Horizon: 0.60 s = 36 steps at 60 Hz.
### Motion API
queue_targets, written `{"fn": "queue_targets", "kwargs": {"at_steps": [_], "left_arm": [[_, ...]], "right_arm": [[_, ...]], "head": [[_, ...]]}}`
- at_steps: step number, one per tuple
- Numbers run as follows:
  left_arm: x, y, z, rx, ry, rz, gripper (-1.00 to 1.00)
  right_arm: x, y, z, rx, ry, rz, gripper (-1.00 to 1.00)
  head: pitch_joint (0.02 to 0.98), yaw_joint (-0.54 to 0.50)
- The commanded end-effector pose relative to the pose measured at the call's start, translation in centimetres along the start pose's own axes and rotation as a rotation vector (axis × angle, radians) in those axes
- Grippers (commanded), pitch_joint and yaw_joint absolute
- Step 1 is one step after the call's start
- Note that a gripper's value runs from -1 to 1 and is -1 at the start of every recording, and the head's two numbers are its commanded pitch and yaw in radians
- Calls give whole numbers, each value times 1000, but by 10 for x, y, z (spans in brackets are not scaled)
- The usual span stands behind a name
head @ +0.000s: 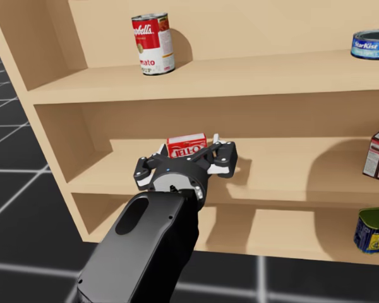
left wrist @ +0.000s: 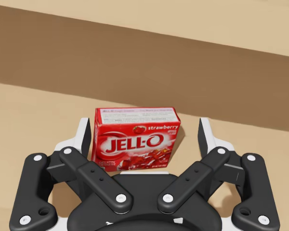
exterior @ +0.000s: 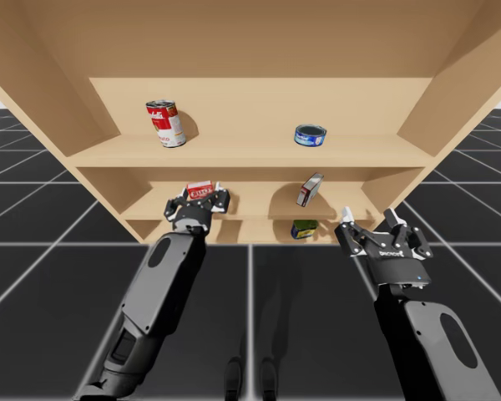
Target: Retrieve the gelatin box from the shelves.
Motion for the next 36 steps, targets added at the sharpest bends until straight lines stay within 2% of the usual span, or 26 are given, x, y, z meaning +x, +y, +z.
{"fn": "queue_targets", "kwargs": {"at_steps": [1,6,7,9,10,12,13,14,16,21,36], "left_arm": [[-4,1,-15,36,13,-3,-1000],[-4,-1,-18,39,13,-9,-974],[-4,-1,-19,40,13,-11,-792],[-4,-1,-20,41,13,-11,-650],[-4,-1,-20,43,12,-12,-511],[-5,0,-21,45,11,-14,-17],[-5,0,-21,44,11,-13,447],[-5,-1,-21,43,13,-12,680],[-5,0,-21,42,15,-13,824],[-6,0,-20,34,21,-7,948],[13,4,11,-34,-13,-18,942]], "right_arm": [[0,0,0,1,2,1,-1000],[0,0,0,1,3,2,-1000],[0,0,0,1,3,2,-1000],[0,0,0,1,3,4,-1000],[-1,0,0,1,3,6,-1000],[-1,0,0,0,3,8,-1000],[-1,0,0,0,2,10,-1000],[-1,0,0,-1,2,12,-1000],[-1,0,0,-1,2,14,-1000],[-1,0,0,-1,2,14,-1000],[0,1,1,-3,2,14,-1000]], "head": [[558,228],[559,228],[558,229],[558,228],[558,228],[557,228],[557,228],[557,228],[556,227],[557,228],[557,229]]}}
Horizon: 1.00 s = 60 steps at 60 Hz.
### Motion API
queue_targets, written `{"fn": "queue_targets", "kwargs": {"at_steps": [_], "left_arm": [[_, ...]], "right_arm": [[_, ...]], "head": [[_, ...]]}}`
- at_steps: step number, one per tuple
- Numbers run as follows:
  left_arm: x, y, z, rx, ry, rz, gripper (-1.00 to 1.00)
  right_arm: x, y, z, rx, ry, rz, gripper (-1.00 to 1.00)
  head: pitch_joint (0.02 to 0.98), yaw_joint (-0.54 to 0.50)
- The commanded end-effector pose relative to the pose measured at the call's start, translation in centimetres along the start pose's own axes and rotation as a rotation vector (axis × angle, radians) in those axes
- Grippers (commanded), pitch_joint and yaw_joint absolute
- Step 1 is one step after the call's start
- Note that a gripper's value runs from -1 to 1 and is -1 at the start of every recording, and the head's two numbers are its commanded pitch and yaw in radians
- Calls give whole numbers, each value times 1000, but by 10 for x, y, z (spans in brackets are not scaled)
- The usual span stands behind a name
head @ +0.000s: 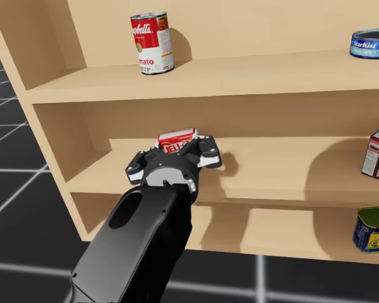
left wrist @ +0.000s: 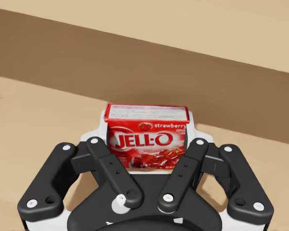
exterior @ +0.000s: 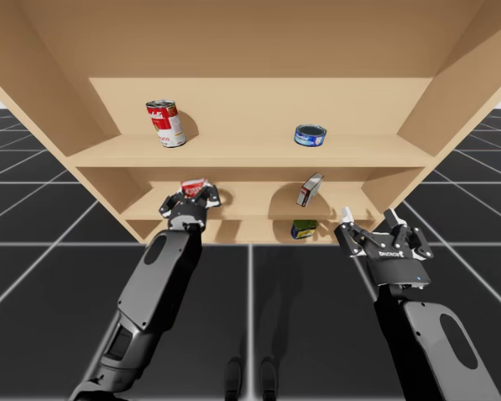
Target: Retrieve the gelatin box from the shelves.
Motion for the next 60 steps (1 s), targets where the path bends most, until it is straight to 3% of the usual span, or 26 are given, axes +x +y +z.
{"fn": "queue_targets", "kwargs": {"at_steps": [1,21,27,30,42,53,60], "left_arm": [[9,0,18,-141,-14,-27,953],[26,45,89,-227,-39,-18,1000],[28,56,106,-247,-40,-39,1000],[28,65,120,-254,-47,-79,1000],[25,94,158,-278,-44,-176,1000],[22,109,179,-286,-35,-204,1000],[21,114,183,-280,-35,-199,1000]], "right_arm": [[0,0,0,-1,0,1,-1000],[0,0,1,-1,-2,1,-1000],[0,1,1,1,-3,1,-1000],[0,1,1,1,-3,0,-1000],[-1,2,1,13,-5,4,-1000],[-1,2,0,21,-15,10,-1000],[-2,3,1,21,-16,11,-1000]], "head": [[557,229],[548,229],[547,231],[546,230],[541,230],[534,227],[533,225]]}}
